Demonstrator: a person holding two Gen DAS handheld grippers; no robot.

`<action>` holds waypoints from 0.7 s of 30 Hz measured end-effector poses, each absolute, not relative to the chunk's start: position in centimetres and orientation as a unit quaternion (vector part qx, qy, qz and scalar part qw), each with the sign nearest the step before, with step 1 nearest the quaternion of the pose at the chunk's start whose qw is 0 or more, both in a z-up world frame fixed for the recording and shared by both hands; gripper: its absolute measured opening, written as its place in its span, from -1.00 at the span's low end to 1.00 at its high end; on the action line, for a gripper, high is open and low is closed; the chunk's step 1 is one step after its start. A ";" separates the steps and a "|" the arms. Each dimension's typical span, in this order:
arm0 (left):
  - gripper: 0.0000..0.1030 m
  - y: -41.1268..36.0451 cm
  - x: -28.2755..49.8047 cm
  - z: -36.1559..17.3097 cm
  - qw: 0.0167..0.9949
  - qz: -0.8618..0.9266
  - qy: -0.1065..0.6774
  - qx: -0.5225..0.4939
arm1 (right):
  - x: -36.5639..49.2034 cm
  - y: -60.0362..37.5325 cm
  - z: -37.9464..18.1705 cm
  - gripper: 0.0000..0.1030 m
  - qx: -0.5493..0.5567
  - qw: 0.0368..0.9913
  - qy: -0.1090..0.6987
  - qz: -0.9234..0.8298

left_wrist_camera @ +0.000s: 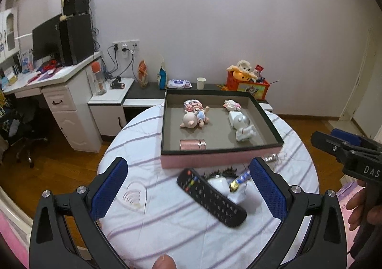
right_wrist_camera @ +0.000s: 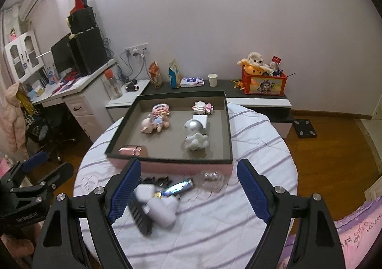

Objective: Organize rigid objects
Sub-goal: 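Withdraw both tools from the box toward the remote and white cup-shaped object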

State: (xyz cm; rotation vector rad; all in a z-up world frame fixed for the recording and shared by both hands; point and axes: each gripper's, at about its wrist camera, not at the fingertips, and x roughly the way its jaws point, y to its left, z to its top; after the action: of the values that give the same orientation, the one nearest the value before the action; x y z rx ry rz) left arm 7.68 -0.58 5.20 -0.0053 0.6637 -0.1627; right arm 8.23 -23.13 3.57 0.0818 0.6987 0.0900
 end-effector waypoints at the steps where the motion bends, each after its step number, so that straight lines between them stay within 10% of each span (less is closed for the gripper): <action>1: 1.00 -0.5 7.1 5.2 0.942 -0.080 0.326 -0.002 | 7.4 -22.8 3.5 0.63 0.038 0.938 0.341 0.045; 21: 1.00 0.9 0.7 2.2 0.933 -0.071 0.352 -0.022 | 0.7 -23.5 1.3 0.63 0.046 0.935 0.351 0.032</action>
State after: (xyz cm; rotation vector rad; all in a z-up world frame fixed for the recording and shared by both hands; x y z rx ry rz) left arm 0.72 0.85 2.23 -0.0454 0.7202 -0.1458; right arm 0.71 -23.52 1.33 0.0935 0.7170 0.0652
